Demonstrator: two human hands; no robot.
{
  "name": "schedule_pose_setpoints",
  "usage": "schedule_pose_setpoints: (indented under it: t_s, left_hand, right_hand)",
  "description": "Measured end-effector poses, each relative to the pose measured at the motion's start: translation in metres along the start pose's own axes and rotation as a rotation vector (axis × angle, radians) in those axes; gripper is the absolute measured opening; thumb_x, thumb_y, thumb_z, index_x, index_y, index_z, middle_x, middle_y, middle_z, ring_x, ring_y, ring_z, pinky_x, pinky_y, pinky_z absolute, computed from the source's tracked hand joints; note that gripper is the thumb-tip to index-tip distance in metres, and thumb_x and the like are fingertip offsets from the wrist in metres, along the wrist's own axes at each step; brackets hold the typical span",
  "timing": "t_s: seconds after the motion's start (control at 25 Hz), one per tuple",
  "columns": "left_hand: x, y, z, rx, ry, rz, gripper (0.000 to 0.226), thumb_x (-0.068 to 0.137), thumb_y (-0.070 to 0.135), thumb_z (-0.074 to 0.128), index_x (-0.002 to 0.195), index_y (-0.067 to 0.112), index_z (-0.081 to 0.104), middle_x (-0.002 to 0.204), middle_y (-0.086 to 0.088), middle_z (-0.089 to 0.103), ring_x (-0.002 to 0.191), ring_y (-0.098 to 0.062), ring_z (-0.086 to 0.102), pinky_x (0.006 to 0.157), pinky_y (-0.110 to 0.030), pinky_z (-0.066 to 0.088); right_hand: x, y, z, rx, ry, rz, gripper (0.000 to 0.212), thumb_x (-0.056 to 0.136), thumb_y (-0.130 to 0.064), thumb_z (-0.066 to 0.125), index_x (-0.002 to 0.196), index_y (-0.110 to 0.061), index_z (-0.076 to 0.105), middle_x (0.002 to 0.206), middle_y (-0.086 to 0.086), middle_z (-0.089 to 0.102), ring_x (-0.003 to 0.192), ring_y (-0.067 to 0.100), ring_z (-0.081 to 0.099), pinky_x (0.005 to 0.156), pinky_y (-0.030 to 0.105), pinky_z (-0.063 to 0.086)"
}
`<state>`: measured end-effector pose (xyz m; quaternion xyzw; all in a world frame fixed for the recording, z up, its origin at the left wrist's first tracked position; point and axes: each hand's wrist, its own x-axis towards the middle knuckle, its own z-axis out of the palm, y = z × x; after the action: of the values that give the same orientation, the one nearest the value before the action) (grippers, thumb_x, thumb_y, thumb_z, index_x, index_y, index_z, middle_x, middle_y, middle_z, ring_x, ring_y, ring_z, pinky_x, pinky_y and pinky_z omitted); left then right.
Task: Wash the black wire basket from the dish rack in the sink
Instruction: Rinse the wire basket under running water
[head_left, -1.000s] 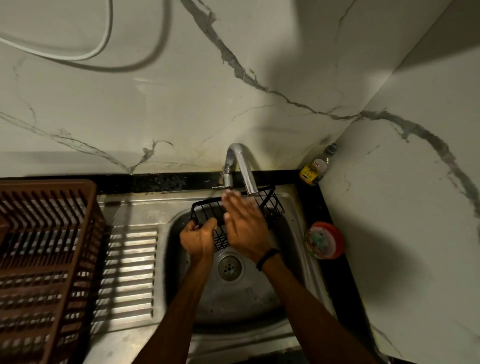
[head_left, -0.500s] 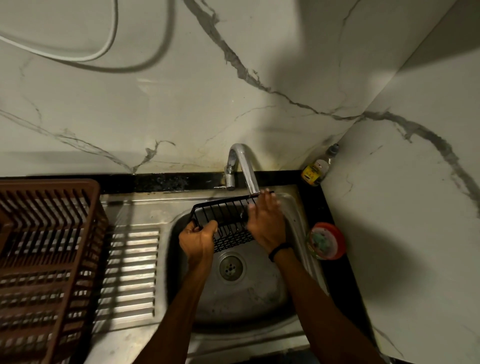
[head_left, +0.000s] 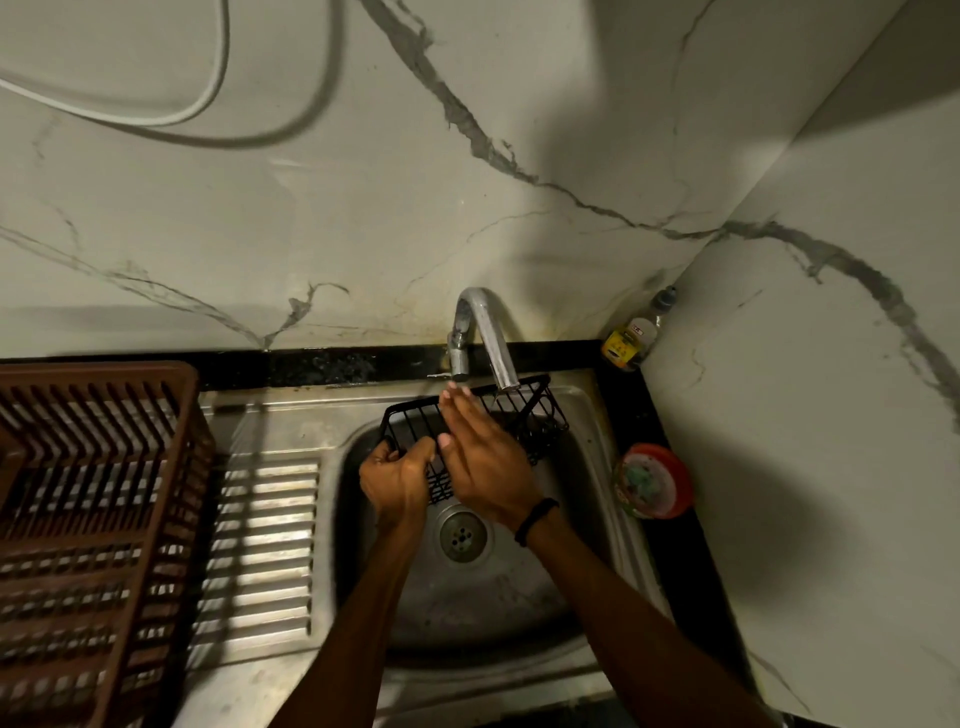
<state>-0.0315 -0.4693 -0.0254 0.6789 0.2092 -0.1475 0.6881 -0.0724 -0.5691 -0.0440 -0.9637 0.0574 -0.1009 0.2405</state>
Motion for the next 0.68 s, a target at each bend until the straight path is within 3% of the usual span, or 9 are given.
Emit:
schedule_pose_setpoints:
  t_s: [0.08,0.2,0.28,0.36,0.4,0.48,0.6,0.68]
  left_hand:
    - [-0.008,0.005,-0.003,-0.009,-0.036,0.043,0.011,0.071,0.019,0.077,0.075,0.026,0.070,0.063,0.011,0.072,0.071,-0.022,0.070,0.073,-0.039,0.059]
    - [-0.005,-0.001,-0.013,0.014,-0.021,0.080,0.011,0.084,0.007,0.073,0.094,0.008,0.074,0.075,0.004,0.071,0.070,-0.009,0.066,0.074,-0.035,0.057]
    - [0.002,-0.002,-0.023,-0.005,-0.039,0.096,0.016,0.086,0.000,0.068,0.102,0.000,0.072,0.083,-0.009,0.072,0.074,-0.018,0.068,0.074,-0.037,0.057]
    - [0.009,-0.006,-0.033,-0.016,-0.053,0.109,0.009,0.085,-0.001,0.066,0.092,0.001,0.071,0.083,-0.024,0.070,0.077,-0.032,0.066,0.074,-0.047,0.055]
    - [0.011,-0.006,-0.035,-0.012,-0.061,0.105,0.005,0.085,0.000,0.064,0.087,0.000,0.069,0.086,-0.033,0.067,0.077,-0.035,0.064,0.076,-0.052,0.054]
    - [0.016,-0.008,-0.038,0.035,-0.064,0.087,0.012,0.089,0.003,0.060,0.086,-0.007,0.066,0.086,-0.036,0.062,0.076,-0.036,0.059,0.076,-0.051,0.050]
    - [0.024,-0.016,-0.046,0.020,-0.065,0.039,0.017,0.091,0.011,0.056,0.077,0.004,0.060,0.078,-0.021,0.056,0.074,-0.029,0.052,0.077,-0.045,0.042]
    - [0.031,-0.021,-0.050,0.057,-0.055,0.018,0.023,0.093,0.017,0.053,0.075,0.008,0.063,0.079,-0.016,0.065,0.077,-0.033,0.059,0.079,-0.049,0.048]
  right_hand:
    - [0.004,0.019,-0.010,-0.063,0.037,0.009,0.051,0.105,-0.034,0.030,0.153,-0.016,0.030,0.159,0.002,0.029,0.149,0.012,0.019,0.123,0.040,0.015]
    - [0.008,0.053,-0.023,-0.208,0.064,0.357,0.058,0.101,-0.052,0.026,0.149,-0.022,0.037,0.157,0.003,0.034,0.147,0.021,0.025,0.122,0.050,0.010]
    - [0.007,0.071,-0.032,0.042,0.032,0.574,0.061,0.096,-0.062,0.036,0.142,-0.023,0.046,0.144,0.006,0.050,0.136,0.025,0.043,0.117,0.048,0.027]
    - [0.007,0.075,-0.043,0.515,0.039,0.710,0.051,0.089,-0.067,0.051,0.114,-0.026,0.065,0.111,0.004,0.070,0.107,0.022,0.064,0.101,0.049,0.048]
    - [0.008,0.076,-0.046,0.652,0.045,0.747,0.047,0.085,-0.069,0.057,0.104,-0.027,0.067,0.102,0.000,0.072,0.099,0.020,0.067,0.097,0.051,0.051]
    - [0.009,0.074,-0.048,0.691,0.031,0.732,0.042,0.081,-0.065,0.065,0.101,-0.028,0.067,0.097,-0.005,0.072,0.096,0.017,0.069,0.093,0.051,0.053]
    - [0.011,0.060,-0.051,0.513,0.086,0.684,0.033,0.076,-0.050,0.067,0.090,-0.021,0.065,0.077,-0.002,0.065,0.075,0.019,0.064,0.077,0.043,0.058]
    - [0.012,0.047,-0.053,0.426,0.126,0.711,0.026,0.073,-0.043,0.068,0.082,-0.019,0.062,0.065,-0.004,0.059,0.061,0.014,0.057,0.062,0.033,0.052]
